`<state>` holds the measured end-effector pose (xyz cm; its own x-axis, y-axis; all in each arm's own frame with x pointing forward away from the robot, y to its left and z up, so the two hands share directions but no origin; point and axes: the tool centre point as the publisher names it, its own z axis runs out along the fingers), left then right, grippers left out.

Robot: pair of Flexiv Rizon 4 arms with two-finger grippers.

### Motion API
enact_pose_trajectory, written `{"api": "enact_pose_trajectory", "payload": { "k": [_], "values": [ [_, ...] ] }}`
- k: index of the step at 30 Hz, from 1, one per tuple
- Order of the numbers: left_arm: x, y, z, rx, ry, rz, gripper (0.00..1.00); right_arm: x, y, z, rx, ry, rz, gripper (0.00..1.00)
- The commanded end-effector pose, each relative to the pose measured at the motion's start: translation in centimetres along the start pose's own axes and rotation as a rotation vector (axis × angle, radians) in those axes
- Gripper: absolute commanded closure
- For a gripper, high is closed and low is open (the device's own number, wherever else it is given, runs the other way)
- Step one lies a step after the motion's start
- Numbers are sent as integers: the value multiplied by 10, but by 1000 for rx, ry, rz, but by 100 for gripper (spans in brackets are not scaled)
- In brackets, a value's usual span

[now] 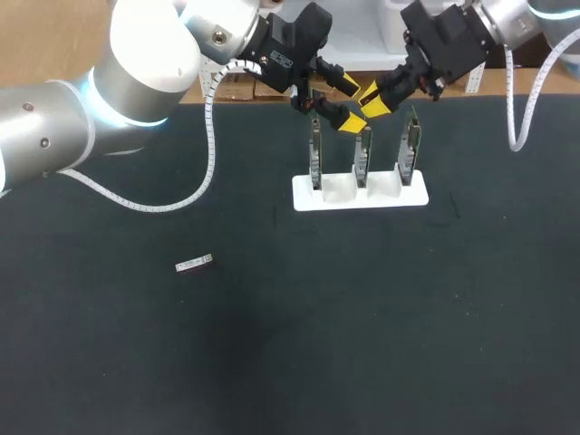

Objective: Pick up the optical module with the left hand, and insert it into the network port with the right hand.

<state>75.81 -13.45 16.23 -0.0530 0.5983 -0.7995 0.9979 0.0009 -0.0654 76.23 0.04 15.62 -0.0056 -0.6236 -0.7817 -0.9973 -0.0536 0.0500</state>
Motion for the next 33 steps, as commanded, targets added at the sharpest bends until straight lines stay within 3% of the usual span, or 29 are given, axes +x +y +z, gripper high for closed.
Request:
{"api": "enact_pose_trajectory", "payload": {
  "k": [1,7,11,13,15,16,17,19,21,29,31,32,33],
  "values": [
    [0,-1,0,-2,-1,1,0,0,3,-1,6,-3,0,83],
    [0,-1,0,-2,-1,1,0,-1,6,-2,6,-8,-5,80],
    [0,-1,0,-2,-1,1,0,-3,7,-3,10,-10,-3,45],
    [0,-1,0,-2,-1,1,0,-4,7,-4,13,-14,-4,1],
    [0,-1,0,-2,-1,1,0,-6,7,-5,16,-23,-3,24],
    [0,-1,0,-2,-1,1,0,-7,7,-6,17,-29,1,25],
    [0,-1,0,-2,-1,1,0,-8,7,-7,22,-35,4,23],
    [0,-1,0,-2,-1,1,0,-9,5,-11,27,-48,15,5],
    [0,-1,0,-2,-1,1,0,-9,3,-17,44,-51,18,11],
    [0,-1,0,-2,-1,1,0,-2,0,-35,82,-74,66,9],
    [0,-1,0,-2,-1,1,0,0,0,-37,89,-74,71,16],
    [0,-1,0,-2,-1,1,0,1,0,-37,92,-76,77,24],
    [0,-1,0,-2,-1,1,0,2,0,-37,93,-78,81,39]
  ]
}}
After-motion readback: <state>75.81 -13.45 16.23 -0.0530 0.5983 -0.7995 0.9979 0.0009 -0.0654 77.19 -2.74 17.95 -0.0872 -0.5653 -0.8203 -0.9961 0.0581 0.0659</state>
